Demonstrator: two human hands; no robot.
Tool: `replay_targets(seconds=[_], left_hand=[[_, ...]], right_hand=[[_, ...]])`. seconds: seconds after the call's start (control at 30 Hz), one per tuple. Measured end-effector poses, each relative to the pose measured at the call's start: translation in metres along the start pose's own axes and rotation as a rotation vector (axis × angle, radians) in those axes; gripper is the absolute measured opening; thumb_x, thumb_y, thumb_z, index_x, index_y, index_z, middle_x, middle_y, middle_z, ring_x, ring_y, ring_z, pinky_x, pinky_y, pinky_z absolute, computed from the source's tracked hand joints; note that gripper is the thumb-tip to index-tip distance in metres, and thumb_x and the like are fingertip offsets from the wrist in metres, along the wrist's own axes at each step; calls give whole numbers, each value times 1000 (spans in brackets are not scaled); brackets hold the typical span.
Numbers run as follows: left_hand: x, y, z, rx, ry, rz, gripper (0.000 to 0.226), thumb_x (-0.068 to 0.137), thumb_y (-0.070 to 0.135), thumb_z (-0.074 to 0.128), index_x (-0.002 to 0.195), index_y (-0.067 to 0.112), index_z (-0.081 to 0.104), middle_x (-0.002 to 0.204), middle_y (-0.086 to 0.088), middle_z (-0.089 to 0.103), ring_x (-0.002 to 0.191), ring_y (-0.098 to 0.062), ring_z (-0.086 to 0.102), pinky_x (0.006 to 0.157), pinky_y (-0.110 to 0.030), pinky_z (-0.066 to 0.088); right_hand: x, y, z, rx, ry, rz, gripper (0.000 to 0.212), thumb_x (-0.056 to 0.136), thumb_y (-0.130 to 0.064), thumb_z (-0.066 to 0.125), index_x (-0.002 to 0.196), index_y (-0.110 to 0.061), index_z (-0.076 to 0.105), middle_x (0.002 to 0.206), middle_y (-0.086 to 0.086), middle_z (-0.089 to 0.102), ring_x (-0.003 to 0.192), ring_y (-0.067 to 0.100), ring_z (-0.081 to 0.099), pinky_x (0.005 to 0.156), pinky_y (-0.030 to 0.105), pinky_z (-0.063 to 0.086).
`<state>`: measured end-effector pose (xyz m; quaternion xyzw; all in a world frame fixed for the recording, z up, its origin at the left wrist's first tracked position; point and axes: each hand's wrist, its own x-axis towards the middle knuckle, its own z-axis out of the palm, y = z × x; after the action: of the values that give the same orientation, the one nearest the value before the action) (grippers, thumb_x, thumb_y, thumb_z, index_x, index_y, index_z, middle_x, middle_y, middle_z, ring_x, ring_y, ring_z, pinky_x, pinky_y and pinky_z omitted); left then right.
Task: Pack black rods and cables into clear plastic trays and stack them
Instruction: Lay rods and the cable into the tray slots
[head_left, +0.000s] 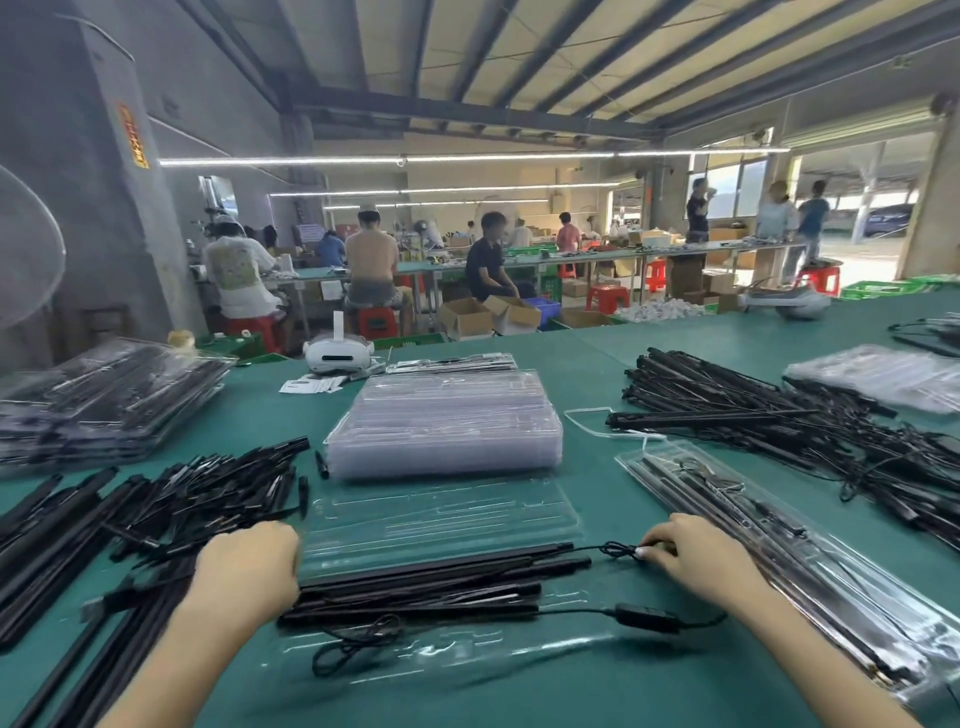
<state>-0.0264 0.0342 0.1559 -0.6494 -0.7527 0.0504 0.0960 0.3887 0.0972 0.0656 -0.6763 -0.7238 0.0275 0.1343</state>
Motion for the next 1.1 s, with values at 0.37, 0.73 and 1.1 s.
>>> replay_targets(seconds=[0.37,0.73,1.1], left_hand=[[-17,78,46,-205,49,362,18,89,52,52,95,35,53,100,10,46,114,-11,46,86,-30,30],[-20,46,60,-488,-16,692,28,80,64,56,90,37,58,104,26,40,102,9,35,93,-19,28],[-21,13,47,-756,237,622,30,95,11,53,100,41,47,93,20,48,81,-1,53,74,-19,44]], right_hand=[[-25,-17,18,-108,550,-188,34,61,-25,89,92,-25,74,86,-3,63,79,20,65,74,38,34],[-66,-12,12,143,164,-615,30,90,-55,52,118,-43,56,106,-19,54,86,1,44,87,14,35],[-55,-49,-7,487,204,-592,23,88,-48,60,110,-40,58,101,-20,60,91,1,61,77,10,43]])
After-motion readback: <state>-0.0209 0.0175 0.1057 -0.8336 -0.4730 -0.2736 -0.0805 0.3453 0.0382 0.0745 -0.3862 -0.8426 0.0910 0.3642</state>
